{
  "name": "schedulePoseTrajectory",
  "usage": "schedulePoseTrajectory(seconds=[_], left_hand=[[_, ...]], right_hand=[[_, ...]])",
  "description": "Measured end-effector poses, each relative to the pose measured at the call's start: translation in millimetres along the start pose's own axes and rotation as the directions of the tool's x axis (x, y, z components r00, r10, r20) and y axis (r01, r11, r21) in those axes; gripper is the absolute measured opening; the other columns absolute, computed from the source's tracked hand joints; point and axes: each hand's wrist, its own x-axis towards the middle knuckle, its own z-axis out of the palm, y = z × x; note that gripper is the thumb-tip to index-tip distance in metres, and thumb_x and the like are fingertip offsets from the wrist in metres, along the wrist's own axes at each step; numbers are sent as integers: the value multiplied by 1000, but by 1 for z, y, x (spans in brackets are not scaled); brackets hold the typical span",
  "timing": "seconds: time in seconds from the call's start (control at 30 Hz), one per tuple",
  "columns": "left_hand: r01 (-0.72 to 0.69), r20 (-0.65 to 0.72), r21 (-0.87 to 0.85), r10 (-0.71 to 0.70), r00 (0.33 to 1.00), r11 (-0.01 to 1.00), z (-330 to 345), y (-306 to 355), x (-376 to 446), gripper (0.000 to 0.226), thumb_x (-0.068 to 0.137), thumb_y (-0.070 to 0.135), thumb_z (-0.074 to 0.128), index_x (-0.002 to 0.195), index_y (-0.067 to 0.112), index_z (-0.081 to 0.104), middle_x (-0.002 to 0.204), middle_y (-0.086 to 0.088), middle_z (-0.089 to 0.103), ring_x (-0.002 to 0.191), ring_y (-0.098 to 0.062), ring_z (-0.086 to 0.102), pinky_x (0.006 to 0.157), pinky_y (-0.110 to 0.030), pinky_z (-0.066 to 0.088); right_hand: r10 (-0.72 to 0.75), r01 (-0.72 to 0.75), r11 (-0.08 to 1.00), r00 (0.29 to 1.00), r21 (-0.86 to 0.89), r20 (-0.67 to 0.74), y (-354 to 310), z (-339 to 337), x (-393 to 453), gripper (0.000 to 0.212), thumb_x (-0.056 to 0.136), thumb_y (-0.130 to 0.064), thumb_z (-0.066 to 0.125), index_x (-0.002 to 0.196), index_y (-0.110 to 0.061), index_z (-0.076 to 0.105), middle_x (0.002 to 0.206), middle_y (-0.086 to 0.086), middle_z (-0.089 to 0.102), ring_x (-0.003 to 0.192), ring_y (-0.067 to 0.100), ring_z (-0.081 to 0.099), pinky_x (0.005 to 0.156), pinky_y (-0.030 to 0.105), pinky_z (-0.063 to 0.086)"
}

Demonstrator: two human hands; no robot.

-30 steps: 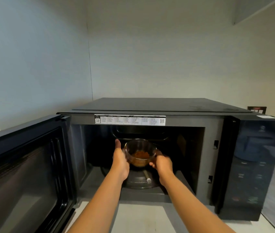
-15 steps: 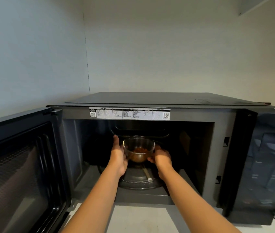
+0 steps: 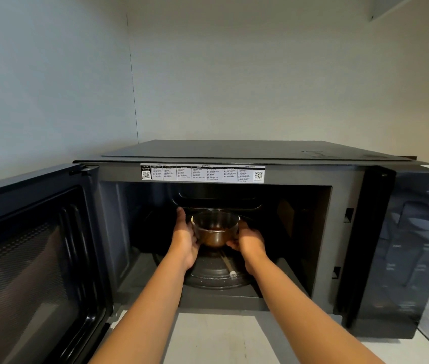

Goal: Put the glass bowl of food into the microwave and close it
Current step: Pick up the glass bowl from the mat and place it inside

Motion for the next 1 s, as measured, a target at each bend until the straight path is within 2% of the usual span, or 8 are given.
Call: schedulePoseTrajectory(seconds=[0.17,0.27,0.4,0.53,0.67,0.77,0.87,1.0], left_hand=[[-32,-81,54,36,996,998,7,10,-18,72,94,59,19,148,11,28,154,-10,34,144,-25,27,116,-34,20],[-10,-176,77,23,984,997,14,18,-33,76,91,62,26,151,15,20,158,-9,25,146,-26,23,120,-41,16],[25,-255,107,3,967,994,31,30,-57,81,86,68,29,150,17,25,158,-9,24,145,-27,23,120,-44,18],[54,-319,159,0,948,986,50,45,-87,73,89,62,32,142,13,39,154,-16,30,142,-31,28,117,-48,24],[-43,-346,224,120,930,974,69,53,-122,48,98,39,35,118,1,55,115,-15,57,107,-28,52,93,-37,40],[-52,-339,268,145,929,962,77,52,-142,29,98,31,37,98,10,57,102,-8,54,94,-20,49,81,-32,38],[-37,-337,302,143,931,953,82,52,-162,33,97,29,42,115,6,57,102,-7,55,93,-19,49,82,-34,40],[-18,-322,352,140,936,936,88,59,-182,29,96,28,43,110,9,59,102,-7,58,95,-20,51,90,-38,42]], right_hand=[[-79,66,980,995,-187,-59,-12,-6,-17,30,93,-39,42,87,-13,57,72,6,61,63,21,59,65,33,50],[-107,79,961,990,-265,-94,-22,-9,-36,33,90,-45,43,69,-21,53,74,9,64,80,29,63,80,42,51],[-133,98,925,989,-367,-71,-40,-13,-67,45,87,-46,43,104,-9,63,107,21,67,99,37,63,90,45,51],[-171,148,903,985,-403,-23,-64,-20,-100,41,92,-35,43,110,-3,62,110,20,65,102,34,60,88,41,47],[-217,222,874,974,-433,62,-75,-25,-129,41,93,-32,44,121,-5,57,117,16,63,107,29,58,91,39,47],[-255,282,847,959,-450,122,-76,-33,-145,40,94,-32,44,122,-7,56,114,12,65,98,22,59,83,33,46],[-268,317,841,948,-439,170,-78,-44,-159,35,94,-30,45,120,-9,57,109,8,65,86,12,54,75,26,43],[-294,359,837,931,-413,215,-83,-54,-172,31,93,-29,46,115,-12,59,94,0,61,77,7,53,64,19,42]])
